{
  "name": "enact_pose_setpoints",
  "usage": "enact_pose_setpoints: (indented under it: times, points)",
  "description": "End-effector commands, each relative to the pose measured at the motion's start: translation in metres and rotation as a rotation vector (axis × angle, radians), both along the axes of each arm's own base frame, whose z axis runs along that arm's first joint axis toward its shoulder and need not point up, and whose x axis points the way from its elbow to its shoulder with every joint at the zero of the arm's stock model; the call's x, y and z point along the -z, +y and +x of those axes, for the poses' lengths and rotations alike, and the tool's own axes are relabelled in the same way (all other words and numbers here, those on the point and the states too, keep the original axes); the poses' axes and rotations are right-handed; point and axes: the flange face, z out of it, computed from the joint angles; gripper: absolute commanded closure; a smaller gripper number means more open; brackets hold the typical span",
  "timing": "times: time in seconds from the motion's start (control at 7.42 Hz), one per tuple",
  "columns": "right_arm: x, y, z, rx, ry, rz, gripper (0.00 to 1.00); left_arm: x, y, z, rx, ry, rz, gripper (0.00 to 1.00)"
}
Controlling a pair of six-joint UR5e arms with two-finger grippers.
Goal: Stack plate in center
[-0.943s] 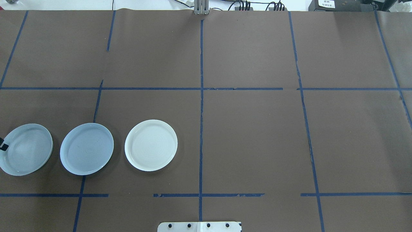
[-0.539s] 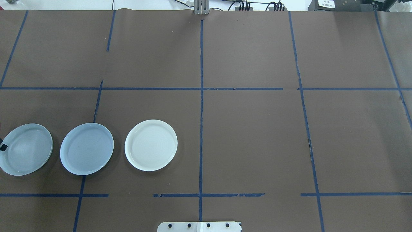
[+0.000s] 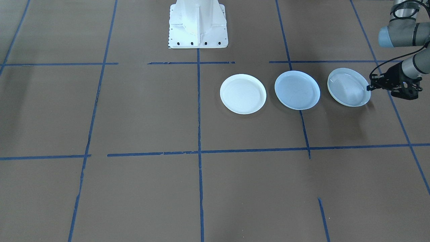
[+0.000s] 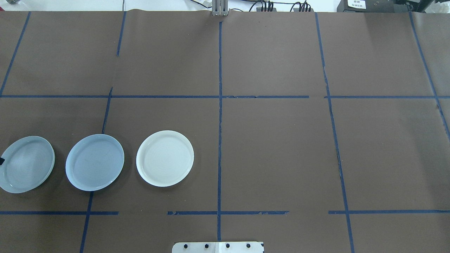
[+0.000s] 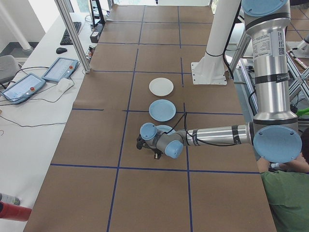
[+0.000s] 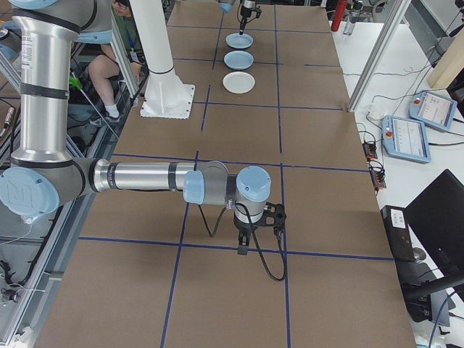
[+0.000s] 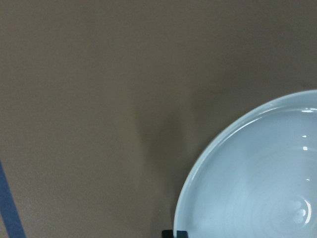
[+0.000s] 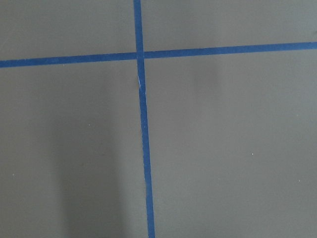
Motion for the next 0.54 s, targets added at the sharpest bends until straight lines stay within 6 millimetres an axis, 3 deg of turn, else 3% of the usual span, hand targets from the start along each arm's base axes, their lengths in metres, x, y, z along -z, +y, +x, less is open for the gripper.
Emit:
enact_pose_setpoints:
  times: [0.0,0.13,0.4]
  points:
    - [0.000,0.000,0.000,0.000,0.000,0.000,0.00,0.000,-0.001,-0.007,-0.025,0.012,0.040,1.00]
    - [0.000,0.000,0.000,0.000,0.000,0.000,0.00,0.006,-0.007,-0.025,0.011,0.062,0.020,1.00]
    - [0.000,0.000,0.000,0.000,0.000,0.000,0.00,0.044,-0.010,-0.028,0.002,0.174,0.021,1.00]
